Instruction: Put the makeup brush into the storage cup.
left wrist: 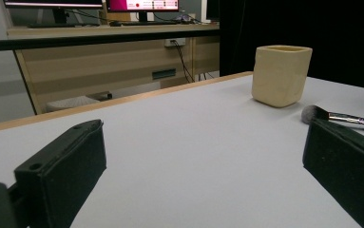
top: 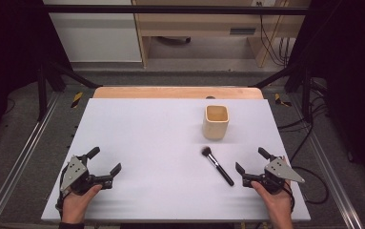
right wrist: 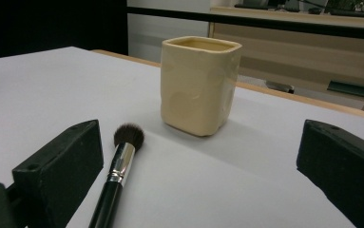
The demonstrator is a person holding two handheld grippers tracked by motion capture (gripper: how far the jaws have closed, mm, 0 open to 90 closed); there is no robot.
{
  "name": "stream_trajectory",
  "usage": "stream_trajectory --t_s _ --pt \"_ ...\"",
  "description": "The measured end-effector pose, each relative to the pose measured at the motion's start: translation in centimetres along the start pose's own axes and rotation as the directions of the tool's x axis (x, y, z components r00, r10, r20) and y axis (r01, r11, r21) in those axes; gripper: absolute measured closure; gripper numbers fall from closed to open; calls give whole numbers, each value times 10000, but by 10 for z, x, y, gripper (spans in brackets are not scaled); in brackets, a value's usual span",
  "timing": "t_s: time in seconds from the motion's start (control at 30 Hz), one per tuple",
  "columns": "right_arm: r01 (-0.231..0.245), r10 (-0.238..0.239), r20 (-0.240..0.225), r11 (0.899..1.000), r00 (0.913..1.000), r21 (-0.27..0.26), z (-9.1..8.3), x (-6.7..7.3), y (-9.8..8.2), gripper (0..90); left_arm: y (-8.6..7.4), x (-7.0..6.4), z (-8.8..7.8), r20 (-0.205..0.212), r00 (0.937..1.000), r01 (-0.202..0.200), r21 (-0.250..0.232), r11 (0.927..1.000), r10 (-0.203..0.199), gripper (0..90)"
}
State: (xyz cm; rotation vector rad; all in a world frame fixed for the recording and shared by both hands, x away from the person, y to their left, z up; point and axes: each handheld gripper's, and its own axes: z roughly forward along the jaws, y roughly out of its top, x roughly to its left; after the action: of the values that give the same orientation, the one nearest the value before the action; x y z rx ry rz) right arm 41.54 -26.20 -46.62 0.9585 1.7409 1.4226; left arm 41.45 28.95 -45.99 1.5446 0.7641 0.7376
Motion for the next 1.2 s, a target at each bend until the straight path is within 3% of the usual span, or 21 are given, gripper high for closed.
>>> stream_trajectory --t_s 0.27,0.4,0.5,0.53,0.57,0.67,0.7,0.83,0.87,0.9,0.93,1.17,1.2 --pt "118 -140 310 9976 9994 683 2 6 3 74 -1 -1 1 24 10000 -75 80 9999 75 3" --pt "61 -102 277 9895 9996 1446 2 10 10 94 -2 -2 1 8 10000 -70 124 9999 70 4" --pt "-100 63 210 9830 9998 1836 0 12 12 95 -2 -2 1 -10 10000 -87 121 9999 88 5" --pt "-1 -47 235 9793 9997 2023 0 12 13 95 -2 -1 0 -23 9999 -111 121 9999 111 5" --pt "20 -75 209 9683 9998 2498 -2 13 15 95 -2 -1 0 -67 10000 -59 87 9999 60 5" --pt "273 -342 185 9553 9992 2944 -5 13 22 77 -3 0 1 -73 10000 9 92 10000 -9 4" --pt "273 -342 185 9553 9992 2944 -5 13 22 77 -3 0 1 -73 10000 9 92 10000 -9 5" --pt "356 -252 -317 9200 9992 3904 -2 13 38 59 -4 -1 3 -5 10000 -51 206 9998 51 5" --pt "469 -298 -469 9045 9985 4239 1 14 42 61 -4 -2 3 -1 10000 -48 209 9998 48 5" --pt "469 -298 -469 9045 9985 4239 1 14 42 61 -4 -2 3 -1 10000 -48 209 9998 48 5" --pt "488 -233 -598 8800 9979 4725 5 16 49 61 -3 -1 3 25 10000 -18 179 9998 18 5" --pt "1031 -489 -1083 8078 9929 5804 24 25 69 76 -2 1 2 -10 9998 201 -3 9998 -201 6" --pt "1031 -489 -1083 8078 9929 5804 24 25 69 76 -2 1 2 -10 9998 201 -3 9998 -201 7"
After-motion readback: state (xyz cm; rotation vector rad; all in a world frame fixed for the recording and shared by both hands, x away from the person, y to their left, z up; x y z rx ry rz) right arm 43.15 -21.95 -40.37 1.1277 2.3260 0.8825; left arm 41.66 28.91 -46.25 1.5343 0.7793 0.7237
